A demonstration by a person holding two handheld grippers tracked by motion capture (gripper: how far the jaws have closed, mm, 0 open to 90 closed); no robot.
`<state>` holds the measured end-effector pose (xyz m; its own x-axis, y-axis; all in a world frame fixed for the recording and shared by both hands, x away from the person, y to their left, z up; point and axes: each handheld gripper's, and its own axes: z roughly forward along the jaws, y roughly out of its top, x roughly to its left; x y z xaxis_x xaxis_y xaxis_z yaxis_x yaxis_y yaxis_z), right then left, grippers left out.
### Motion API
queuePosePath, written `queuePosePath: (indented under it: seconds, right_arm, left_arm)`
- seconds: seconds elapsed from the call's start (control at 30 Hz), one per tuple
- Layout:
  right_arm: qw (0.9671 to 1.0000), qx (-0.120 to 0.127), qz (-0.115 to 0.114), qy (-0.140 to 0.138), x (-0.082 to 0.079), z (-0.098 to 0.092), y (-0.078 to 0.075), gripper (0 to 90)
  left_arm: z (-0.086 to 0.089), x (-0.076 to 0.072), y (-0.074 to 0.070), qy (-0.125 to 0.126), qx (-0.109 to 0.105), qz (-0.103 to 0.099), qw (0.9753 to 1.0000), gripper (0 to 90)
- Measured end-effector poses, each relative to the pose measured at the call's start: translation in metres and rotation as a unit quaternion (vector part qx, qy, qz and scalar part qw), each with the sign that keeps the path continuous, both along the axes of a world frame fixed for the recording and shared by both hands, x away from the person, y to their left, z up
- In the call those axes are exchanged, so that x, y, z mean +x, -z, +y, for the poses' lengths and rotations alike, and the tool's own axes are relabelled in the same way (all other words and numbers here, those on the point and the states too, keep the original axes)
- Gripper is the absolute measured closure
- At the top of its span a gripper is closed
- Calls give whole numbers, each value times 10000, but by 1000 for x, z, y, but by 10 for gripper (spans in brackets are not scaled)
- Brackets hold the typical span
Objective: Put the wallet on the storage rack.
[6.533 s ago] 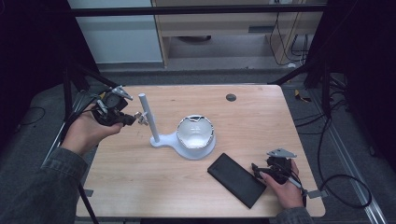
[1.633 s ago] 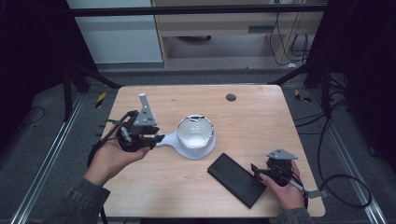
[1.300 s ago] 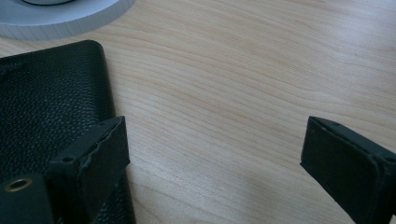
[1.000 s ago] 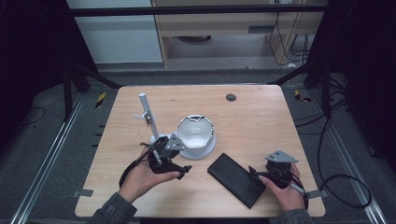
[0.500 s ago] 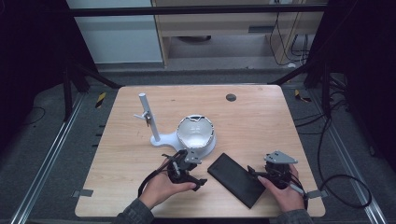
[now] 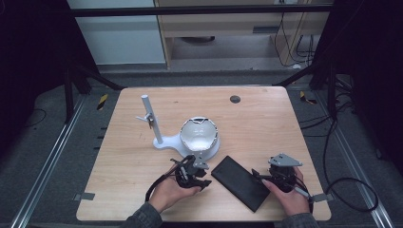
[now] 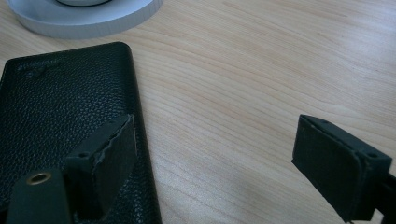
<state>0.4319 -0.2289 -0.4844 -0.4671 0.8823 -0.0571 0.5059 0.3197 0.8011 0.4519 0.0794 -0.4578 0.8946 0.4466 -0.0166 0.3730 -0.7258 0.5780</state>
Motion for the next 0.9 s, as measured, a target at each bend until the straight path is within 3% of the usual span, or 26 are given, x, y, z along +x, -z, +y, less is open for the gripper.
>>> queuePosePath:
  seconds: [0.1, 0.23, 0.4, 0.9]
  right_arm:
    - [10000, -11, 14, 4, 0, 1, 0, 136]
    - [10000, 0, 14, -8, 0, 0, 0, 135]
    - [10000, 30, 22, -15, 0, 0, 0, 132]
    - [10000, 54, 19, -21, -1, -1, -1, 128]
  left_arm:
    - [0, 5, 3, -86, 15, -1, 10000, 776]
    - [-2, 14, 7, -137, 64, 41, 9999, 861]
    - [-4, 25, 13, -176, 148, 101, 9997, 887]
    - [-10, 35, 15, -25, 349, 130, 9993, 896]
